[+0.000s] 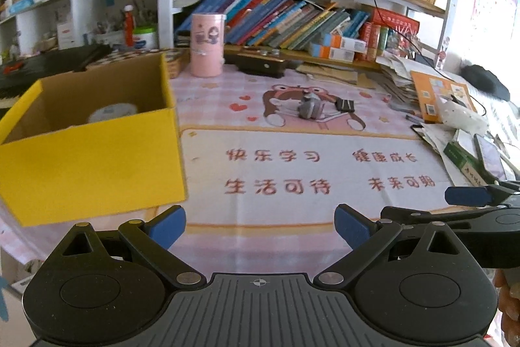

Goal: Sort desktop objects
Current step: 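Withdraw both open tools from the box back toward the toy car and binder clip, then grasp the grey toy car with the left tool while the right tool grasps the black binder clip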

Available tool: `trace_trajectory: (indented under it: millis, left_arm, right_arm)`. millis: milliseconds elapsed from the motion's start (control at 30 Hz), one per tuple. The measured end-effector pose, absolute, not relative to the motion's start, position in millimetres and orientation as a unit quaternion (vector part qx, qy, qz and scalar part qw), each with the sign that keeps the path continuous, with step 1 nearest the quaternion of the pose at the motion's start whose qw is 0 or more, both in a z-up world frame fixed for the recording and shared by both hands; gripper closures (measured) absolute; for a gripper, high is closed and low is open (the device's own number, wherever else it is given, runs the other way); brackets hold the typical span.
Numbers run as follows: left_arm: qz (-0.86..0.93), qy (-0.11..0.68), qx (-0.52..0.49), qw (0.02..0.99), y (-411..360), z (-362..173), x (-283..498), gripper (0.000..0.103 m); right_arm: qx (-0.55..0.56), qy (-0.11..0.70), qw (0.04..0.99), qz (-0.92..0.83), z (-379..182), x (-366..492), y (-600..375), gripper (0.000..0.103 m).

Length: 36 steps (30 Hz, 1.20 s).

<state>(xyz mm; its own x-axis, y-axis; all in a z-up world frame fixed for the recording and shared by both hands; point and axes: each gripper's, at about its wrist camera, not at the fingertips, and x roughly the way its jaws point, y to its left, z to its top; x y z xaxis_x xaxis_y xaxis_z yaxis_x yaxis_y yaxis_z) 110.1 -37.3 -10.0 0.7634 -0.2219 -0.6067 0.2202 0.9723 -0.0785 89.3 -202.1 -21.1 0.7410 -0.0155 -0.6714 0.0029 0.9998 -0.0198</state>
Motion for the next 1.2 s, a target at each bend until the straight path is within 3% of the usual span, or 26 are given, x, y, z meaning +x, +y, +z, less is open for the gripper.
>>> trace_trajectory:
  millis: [1200]
  left_arm:
    - [-0.073,0.313,0.027,0.947,-158.3,-20.9,270.4,0.004]
  right_arm:
    - [0.013,0.341,0.940,-0.009,-21.8,282.9,-342.5,0.017]
